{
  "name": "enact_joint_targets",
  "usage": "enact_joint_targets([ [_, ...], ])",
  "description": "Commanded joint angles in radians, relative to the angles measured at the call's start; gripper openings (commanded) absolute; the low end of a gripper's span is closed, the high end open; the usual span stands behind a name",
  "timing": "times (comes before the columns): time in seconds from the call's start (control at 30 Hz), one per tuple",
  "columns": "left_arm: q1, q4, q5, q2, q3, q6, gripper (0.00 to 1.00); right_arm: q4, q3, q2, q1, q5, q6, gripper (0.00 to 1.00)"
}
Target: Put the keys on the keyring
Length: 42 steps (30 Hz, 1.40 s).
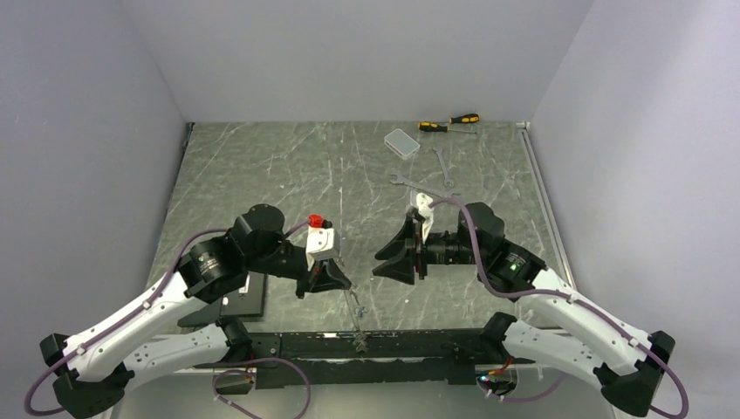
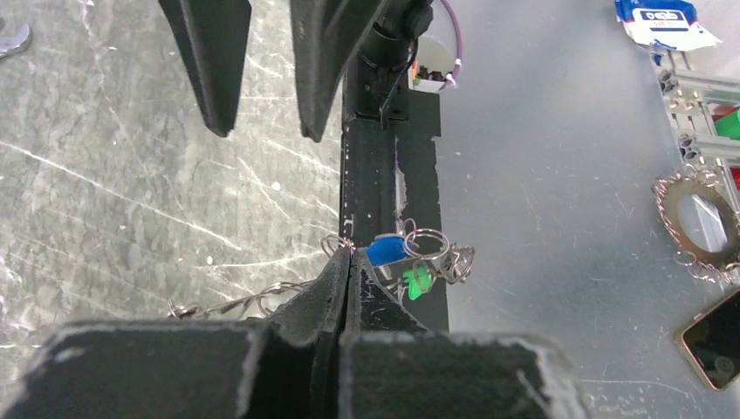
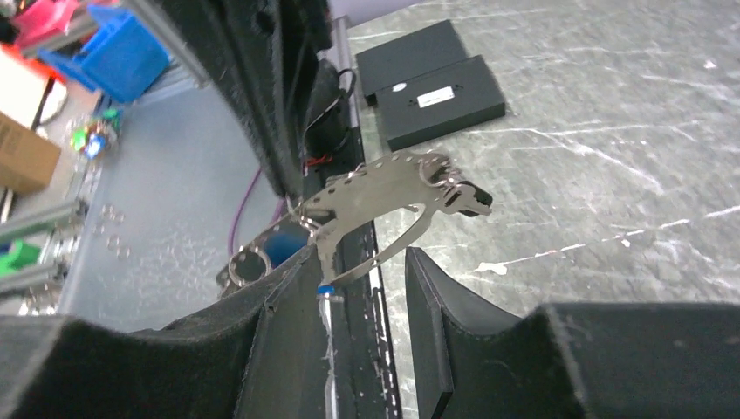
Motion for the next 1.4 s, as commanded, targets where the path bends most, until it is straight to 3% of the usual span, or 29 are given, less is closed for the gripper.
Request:
enact_joint_targets([
  [0.0,-0.003,0.011,0.092,0.006,0.069,0.032,0.0,0.032,-0.037,-0.045,0.002,-0.144,-0.171,0.45],
  [0.3,-0.002,-0.017,0.17,0.037,0.086,0.04,0.0,0.174,-0.152,-0.145,0.051,-0.118,-0.367,0.48],
  [0.67,-0.003,-0.036,0.158,0.029,0.06,0.112,0.0,0.227,-0.172,-0.05,0.236,-0.067,-0.611,0.53],
  [1.23,0.007,0.008,0.181,0.027,0.023,0.1,0.0,0.298,-0.178,0.0,0.272,-0.069,-0.627,0.51],
  [1.37,0.01,0.007,0.185,0.027,0.021,0.1,0.0,0.292,-0.161,0.032,0.281,-0.064,-0.609,0.42],
])
